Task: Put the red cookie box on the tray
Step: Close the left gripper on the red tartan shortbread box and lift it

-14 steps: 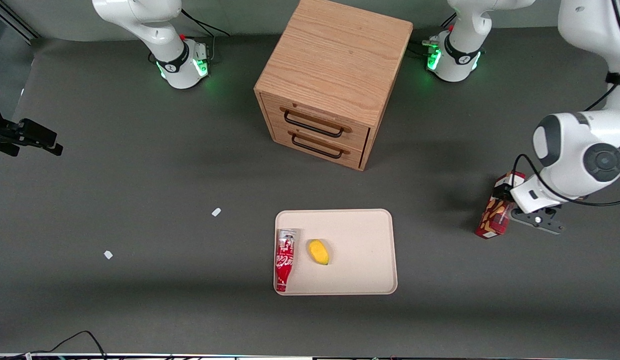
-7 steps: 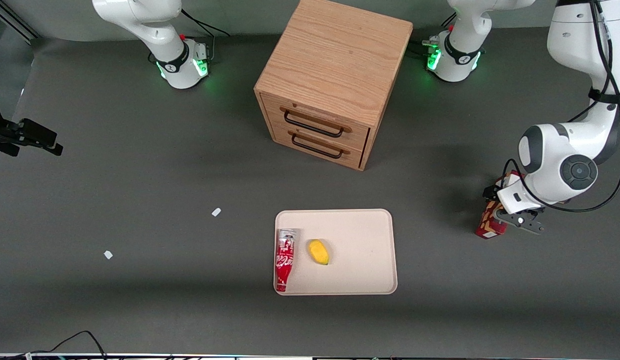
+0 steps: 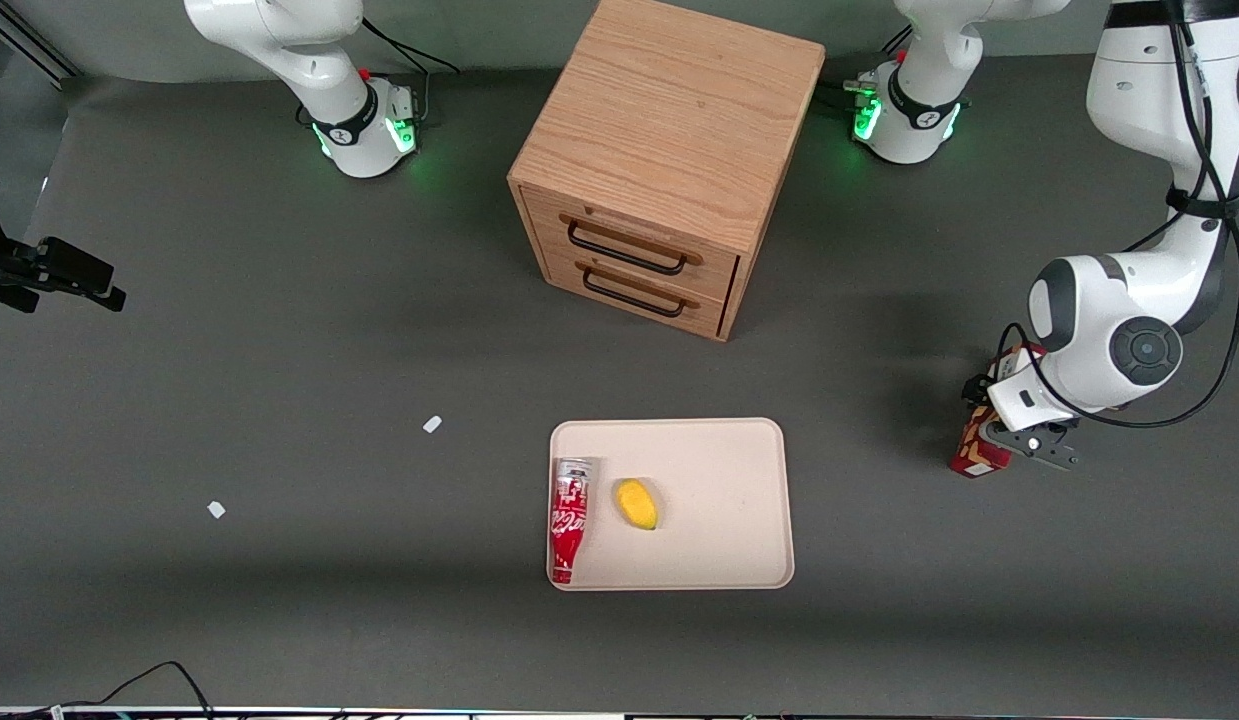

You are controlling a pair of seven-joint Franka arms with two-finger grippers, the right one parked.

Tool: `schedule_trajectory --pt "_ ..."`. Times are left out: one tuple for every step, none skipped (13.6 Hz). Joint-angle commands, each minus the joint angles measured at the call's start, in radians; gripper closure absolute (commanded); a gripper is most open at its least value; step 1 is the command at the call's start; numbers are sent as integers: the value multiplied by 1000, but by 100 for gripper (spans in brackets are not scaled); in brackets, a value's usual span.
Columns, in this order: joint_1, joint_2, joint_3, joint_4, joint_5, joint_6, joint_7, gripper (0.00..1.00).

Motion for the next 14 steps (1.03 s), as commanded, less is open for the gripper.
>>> schedule_trajectory --pt "-20 -9 25 1 -18 0 31 95" --pt "-20 -9 27 7 -18 -8 33 100" --pt "-22 -9 33 17 -18 -14 33 100" --pt "-31 -9 47 22 -17 -16 34 100" --pt "-34 -7 48 34 -17 -22 33 100" --pt "-37 -7 48 56 -21 -57 28 100" --pt "-39 -7 48 94 -47 -116 28 100" --pt "-39 -9 48 137 -84 -178 23 100" --pt "-42 -9 48 195 -96 -241 17 100" --pt "-48 -9 48 253 -99 -303 13 100" --pt "-54 -6 47 328 -100 -371 -7 100" --pt "-62 -1 47 402 -106 -429 -50 100" --pt "-80 12 45 478 -116 -488 -91 100" --pt "-92 34 45 564 -130 -555 -136 100"
